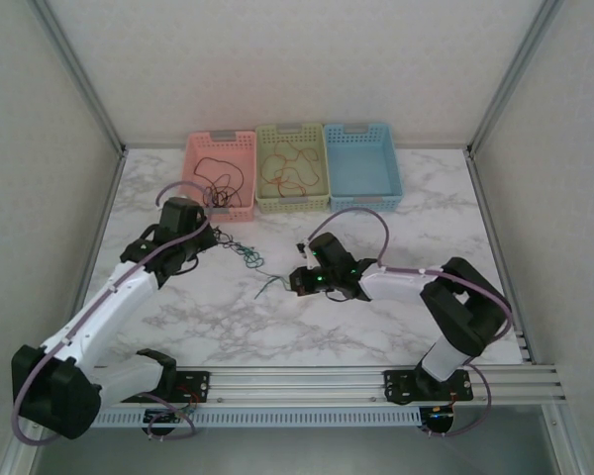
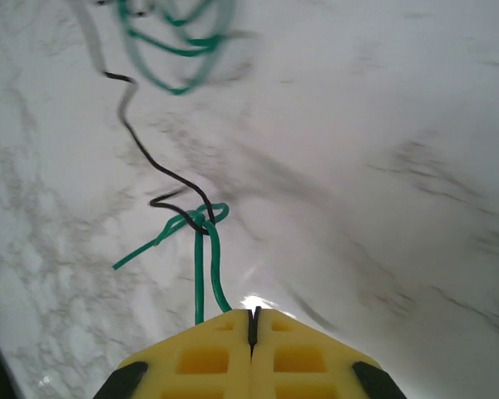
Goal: Untangle the cables
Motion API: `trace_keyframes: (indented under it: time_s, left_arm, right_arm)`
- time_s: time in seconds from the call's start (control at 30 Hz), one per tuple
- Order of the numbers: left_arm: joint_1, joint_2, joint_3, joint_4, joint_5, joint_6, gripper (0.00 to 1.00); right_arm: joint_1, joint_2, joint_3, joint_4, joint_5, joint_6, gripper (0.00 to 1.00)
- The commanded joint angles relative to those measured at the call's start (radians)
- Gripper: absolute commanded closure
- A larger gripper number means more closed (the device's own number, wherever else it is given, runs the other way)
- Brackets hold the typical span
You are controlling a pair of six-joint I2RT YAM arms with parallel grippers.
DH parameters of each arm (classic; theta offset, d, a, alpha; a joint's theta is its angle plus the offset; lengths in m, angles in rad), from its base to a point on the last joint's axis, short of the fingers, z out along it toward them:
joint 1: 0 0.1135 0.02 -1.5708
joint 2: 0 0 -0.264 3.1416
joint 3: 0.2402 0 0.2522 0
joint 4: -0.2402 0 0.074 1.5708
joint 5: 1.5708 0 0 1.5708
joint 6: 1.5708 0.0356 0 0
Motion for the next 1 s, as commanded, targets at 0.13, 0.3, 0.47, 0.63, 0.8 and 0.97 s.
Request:
trace_keyframes:
  time_s: [0.13,0.3,0.47,0.63,0.8,0.97]
  left_arm:
    - [0.092,-0.157,0.028,-0.111,-0.150,-0.008,1.00]
    - [0.146,-0.244,0.037,-0.157,-0.154,0.001,1.00]
    - [0.161,-0.297,0.049,-0.202,-0.165,0.004,1.00]
    - [0.172,-0.336,0.084,-0.240,-0.175,0.014,1.00]
    - [0.172,-0.320,0.101,-0.254,-0.139,0.020,1.00]
    - [0.176,-0.346,0.109,-0.273,-0.174,0.031,1.00]
  right_arm:
    - [-0.185,-0.207,-0.078,-0.182,0.184,-0.048,1.00]
    - [-0.335,-0.285,-0.072,-0.283,0.219,-0.060,1.00]
    - [-0.492,-0.325,-0.064,-0.333,0.215,-0.041,1.00]
    - [-0.608,-0.323,-0.057,-0.362,0.205,-0.006,1.00]
    - [-0.617,-0.324,-0.039,-0.384,0.220,-0.008,1.00]
    - [-0.726,-0.272,-0.023,-0.409,0.165,0.021,1.00]
